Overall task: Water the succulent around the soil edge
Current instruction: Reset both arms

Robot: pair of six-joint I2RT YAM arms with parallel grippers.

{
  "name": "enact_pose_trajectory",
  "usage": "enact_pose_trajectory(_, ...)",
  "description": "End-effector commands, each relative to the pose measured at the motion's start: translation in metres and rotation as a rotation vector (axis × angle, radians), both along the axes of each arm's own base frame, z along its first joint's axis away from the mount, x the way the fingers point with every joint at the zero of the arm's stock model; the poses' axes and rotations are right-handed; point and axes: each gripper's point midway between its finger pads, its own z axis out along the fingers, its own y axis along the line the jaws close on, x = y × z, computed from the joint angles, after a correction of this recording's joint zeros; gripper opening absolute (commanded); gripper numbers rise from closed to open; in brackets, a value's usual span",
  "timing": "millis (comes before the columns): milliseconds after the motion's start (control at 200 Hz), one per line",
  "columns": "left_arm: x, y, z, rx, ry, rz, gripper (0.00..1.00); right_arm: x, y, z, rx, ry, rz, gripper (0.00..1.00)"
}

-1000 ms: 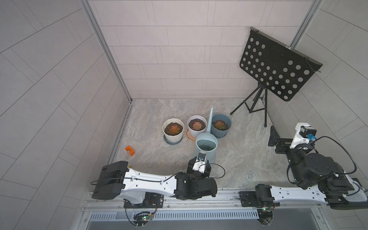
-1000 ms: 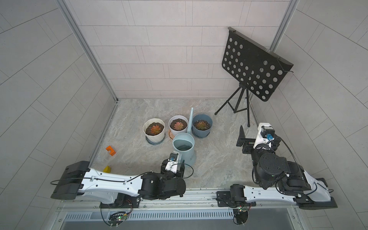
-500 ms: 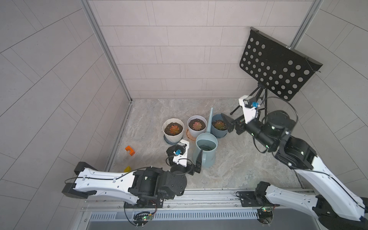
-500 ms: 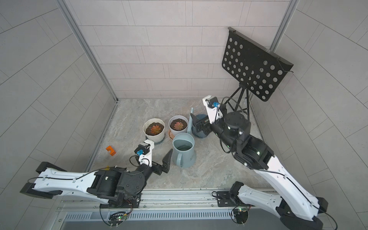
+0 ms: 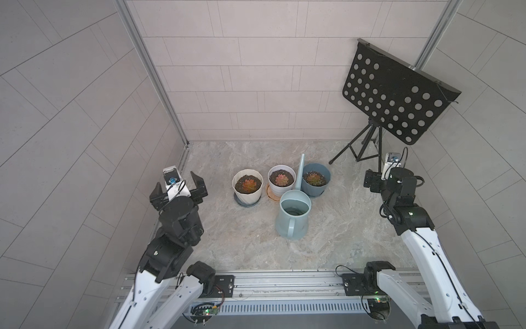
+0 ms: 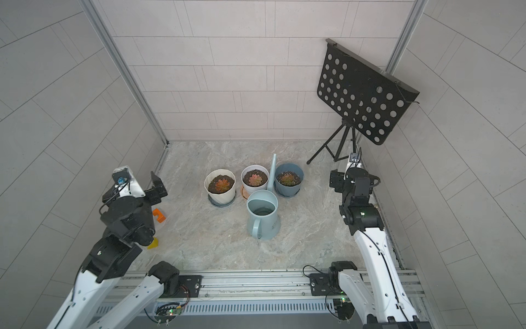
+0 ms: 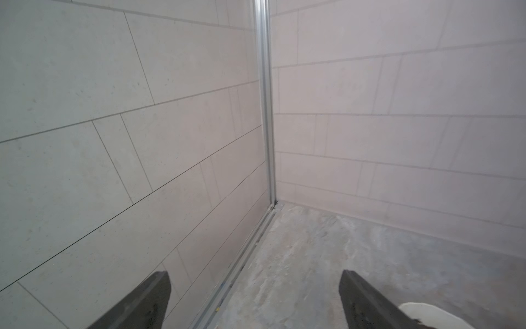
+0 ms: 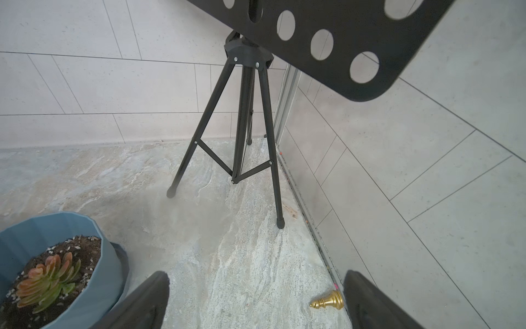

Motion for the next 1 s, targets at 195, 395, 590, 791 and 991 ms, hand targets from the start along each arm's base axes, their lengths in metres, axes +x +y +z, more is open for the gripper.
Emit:
enact_pose_trajectory(195, 0.055, 0.004, -0.110, -0.092, 0.279, -0.032, 1.00, 0.012, 0.012, -0.059, 0.094, -0.092, 0.045, 1.00)
enact_pose_trajectory(395, 0.054, 0.015, -0.127, -0.192, 0.197, 0.039, 0.98, 0.029, 0.013, -0.079, 0.072, -0.080, 0.060, 1.00)
enact_pose_trajectory(590, 0.045, 0.020, -0.165, -0.381, 0.092, 0.152, 1.00, 0.030, 0.005, -0.097, 0.073, -0.054, 0.010, 1.00)
enact_pose_trajectory(791, 0.041, 0.023, -0.187, -0.171, 0.166, 0.204, 1.00, 0.038, 0.002, -0.109, 0.075, -0.021, -0.008, 1.00)
enact_pose_trajectory(991, 0.074, 0.012, -0.208, -0.100, 0.189, 0.120, 1.00, 0.050, 0.007, -0.123, 0.102, 0.007, 0.010, 1.00)
